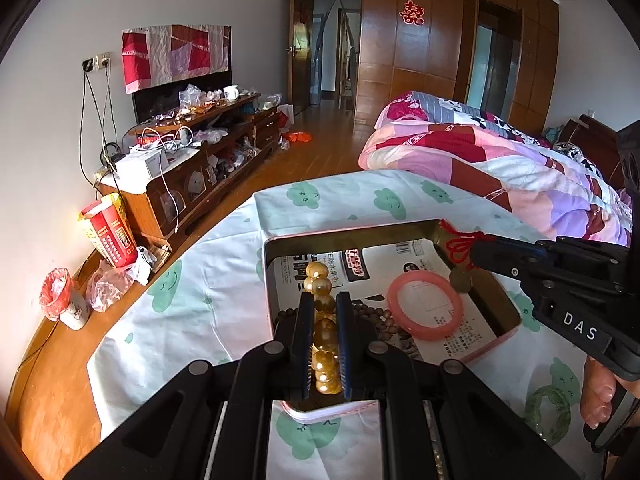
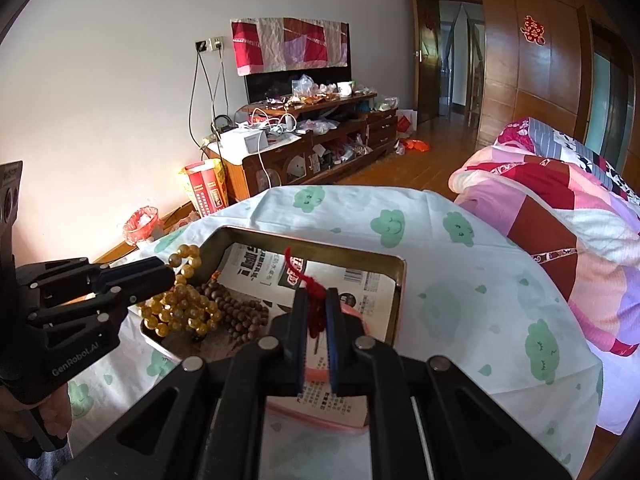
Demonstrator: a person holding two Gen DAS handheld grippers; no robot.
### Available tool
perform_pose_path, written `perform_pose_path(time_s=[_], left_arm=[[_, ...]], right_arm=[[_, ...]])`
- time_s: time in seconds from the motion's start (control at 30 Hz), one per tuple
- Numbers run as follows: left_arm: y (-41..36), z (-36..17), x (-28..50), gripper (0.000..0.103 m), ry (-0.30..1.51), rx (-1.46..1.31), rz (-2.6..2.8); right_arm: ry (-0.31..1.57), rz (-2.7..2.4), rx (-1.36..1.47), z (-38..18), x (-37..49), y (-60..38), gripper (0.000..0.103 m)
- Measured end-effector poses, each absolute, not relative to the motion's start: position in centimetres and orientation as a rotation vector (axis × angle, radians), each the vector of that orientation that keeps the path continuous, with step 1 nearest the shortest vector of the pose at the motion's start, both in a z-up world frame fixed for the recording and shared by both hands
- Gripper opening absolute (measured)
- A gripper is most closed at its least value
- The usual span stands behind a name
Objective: Organize jewelry
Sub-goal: 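Carry the red cord into the tin with the right tool while the left carries the gold beads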
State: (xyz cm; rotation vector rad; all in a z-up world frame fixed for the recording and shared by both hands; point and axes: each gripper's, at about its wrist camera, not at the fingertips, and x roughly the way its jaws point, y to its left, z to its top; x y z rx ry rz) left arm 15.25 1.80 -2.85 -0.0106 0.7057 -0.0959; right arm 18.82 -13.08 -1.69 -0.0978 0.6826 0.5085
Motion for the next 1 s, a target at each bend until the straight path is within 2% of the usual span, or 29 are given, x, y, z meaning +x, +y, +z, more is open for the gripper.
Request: perform_pose_path(time_s=[0.87, 0.9, 0.97, 1.0], left_arm=[[1.7, -4.8, 16.3, 0.011, 0.761, 0.020, -0.089], [1.6, -4.7, 16.3, 0.012, 0.760, 0.026, -0.085], [1.5, -4.7, 16.3, 0.024, 0.758, 0.035, -0.074], [1.5, -4.7, 16.2, 0.038, 0.750, 0.039, -0.070]], right_arm=[[0.757, 0.485, -0.123, -4.5, 21.2, -11.9, 0.011], [0.759, 0.483, -0.117, -4.6, 21.2, -11.9, 0.012], [0.770, 0.488, -0.106, -4.8, 21.4, -12.0, 0.018], [0.776, 0.491, -0.101, -4.9, 21.4, -12.1, 0.028]])
